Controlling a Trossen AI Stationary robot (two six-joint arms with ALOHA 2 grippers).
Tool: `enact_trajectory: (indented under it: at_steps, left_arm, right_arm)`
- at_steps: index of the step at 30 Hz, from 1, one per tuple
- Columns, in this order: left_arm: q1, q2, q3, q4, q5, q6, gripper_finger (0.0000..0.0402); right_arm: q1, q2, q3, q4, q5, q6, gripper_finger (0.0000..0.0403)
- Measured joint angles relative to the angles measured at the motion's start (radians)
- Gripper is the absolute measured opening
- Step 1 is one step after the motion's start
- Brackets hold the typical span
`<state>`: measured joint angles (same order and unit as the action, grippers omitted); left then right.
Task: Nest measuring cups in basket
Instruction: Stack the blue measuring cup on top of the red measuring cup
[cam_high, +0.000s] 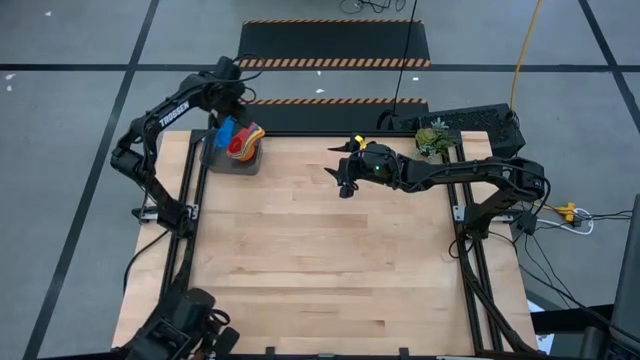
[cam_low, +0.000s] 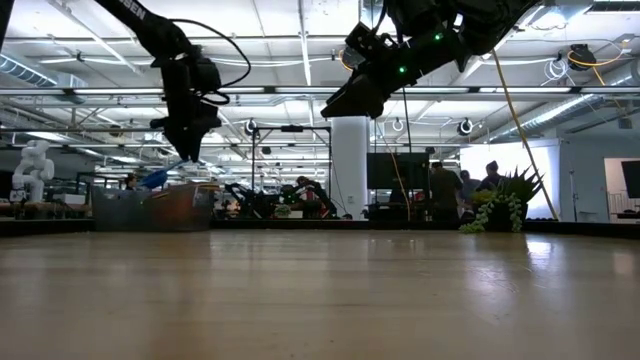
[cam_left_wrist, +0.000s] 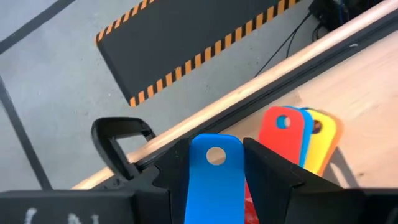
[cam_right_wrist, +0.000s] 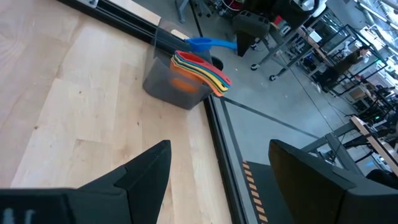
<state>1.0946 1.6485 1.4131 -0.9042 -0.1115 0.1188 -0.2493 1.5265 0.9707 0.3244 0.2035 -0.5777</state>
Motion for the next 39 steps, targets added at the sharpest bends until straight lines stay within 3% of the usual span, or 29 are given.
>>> enact_trajectory:
  at_steps: [10, 28, 39]
  left_arm:
    - [-0.057, 0.0, 0.002, -0.005, 0.061, 0.0, 0.0134]
    - [-0.083, 0.0, -0.045, 0.05, 0.058, -0.027, 0.0136]
    - [-0.083, 0.0, -0.045, 0.066, 0.058, -0.028, 0.0218]
  right_arm:
    - [0.0, 0.0, 0.0, 0.0, 0.0, -0.003, 0.0265]
    - [0.003, 0.0, 0.0, -0.001, 0.0, -0.011, 0.0265]
    - [0.003, 0.0, 0.0, -0.002, 0.0, -0.011, 0.0265]
